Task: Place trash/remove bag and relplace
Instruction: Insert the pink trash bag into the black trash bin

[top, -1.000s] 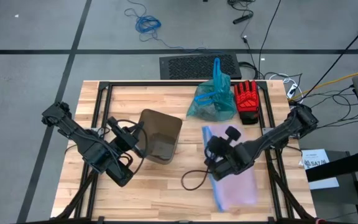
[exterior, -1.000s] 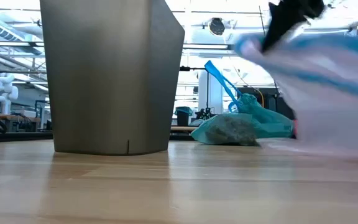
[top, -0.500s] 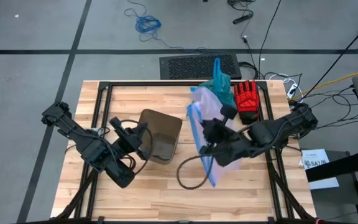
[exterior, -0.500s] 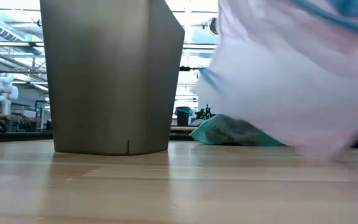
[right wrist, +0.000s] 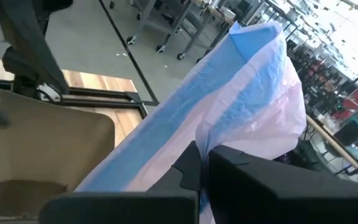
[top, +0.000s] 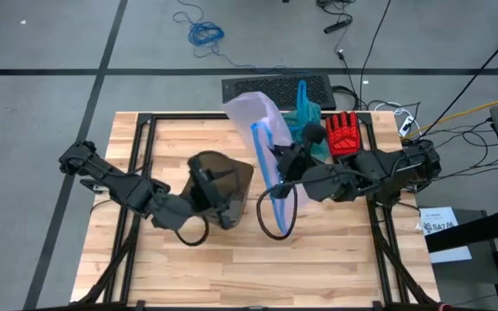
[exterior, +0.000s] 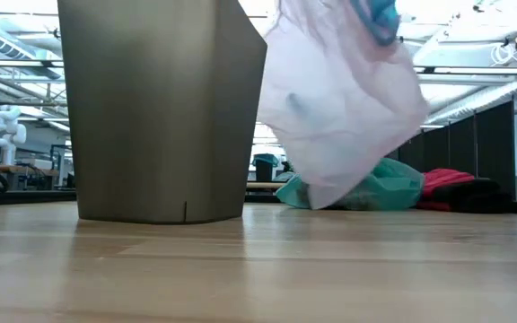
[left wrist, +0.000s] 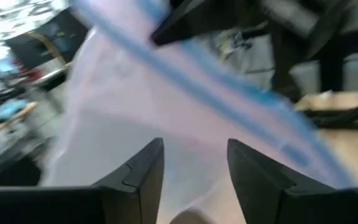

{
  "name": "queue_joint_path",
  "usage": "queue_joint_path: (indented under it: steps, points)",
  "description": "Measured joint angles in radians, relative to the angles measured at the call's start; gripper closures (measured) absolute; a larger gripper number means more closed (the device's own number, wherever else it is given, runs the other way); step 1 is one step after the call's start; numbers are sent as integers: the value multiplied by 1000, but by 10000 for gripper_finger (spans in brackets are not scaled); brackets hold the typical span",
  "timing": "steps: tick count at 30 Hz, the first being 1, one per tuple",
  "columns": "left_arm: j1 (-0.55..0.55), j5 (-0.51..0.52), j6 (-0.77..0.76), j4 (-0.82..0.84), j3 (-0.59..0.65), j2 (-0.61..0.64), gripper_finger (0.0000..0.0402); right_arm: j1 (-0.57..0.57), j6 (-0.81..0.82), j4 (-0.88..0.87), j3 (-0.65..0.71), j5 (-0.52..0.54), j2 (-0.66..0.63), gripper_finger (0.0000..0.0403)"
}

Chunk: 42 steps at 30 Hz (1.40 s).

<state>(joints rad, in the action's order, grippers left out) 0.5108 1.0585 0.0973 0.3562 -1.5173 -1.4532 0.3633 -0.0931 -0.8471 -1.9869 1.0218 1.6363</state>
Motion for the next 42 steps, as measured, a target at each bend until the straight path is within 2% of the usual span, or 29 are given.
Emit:
queue_joint_path:
  steps: [5, 15, 21, 29, 32, 36, 42]
  points:
    - [-57, -154, 7, -92, 0, 0, 213, -3, -27, 13, 0, -1, 0, 403]
    - [-186, -302, -113, -128, 0, -22, 183, -4, -46, 45, 0, -2, 0, 403]
    - [-235, -475, -116, -223, 0, -43, 161, -5, -79, 89, 0, -2, 0, 403]
    - [-265, -524, -117, -218, 0, -45, 156, -9, -79, 88, 0, -3, 0, 403]
    - [-268, -493, -96, -207, 0, -45, 162, -9, -79, 88, 0, -3, 0, 403]
    - [-277, -425, -91, -151, 0, -45, 207, -9, -82, 87, 0, -2, 0, 403]
    - [-250, -424, 8, -133, -1, -24, 377, -11, -121, 86, 0, 36, 0, 403]
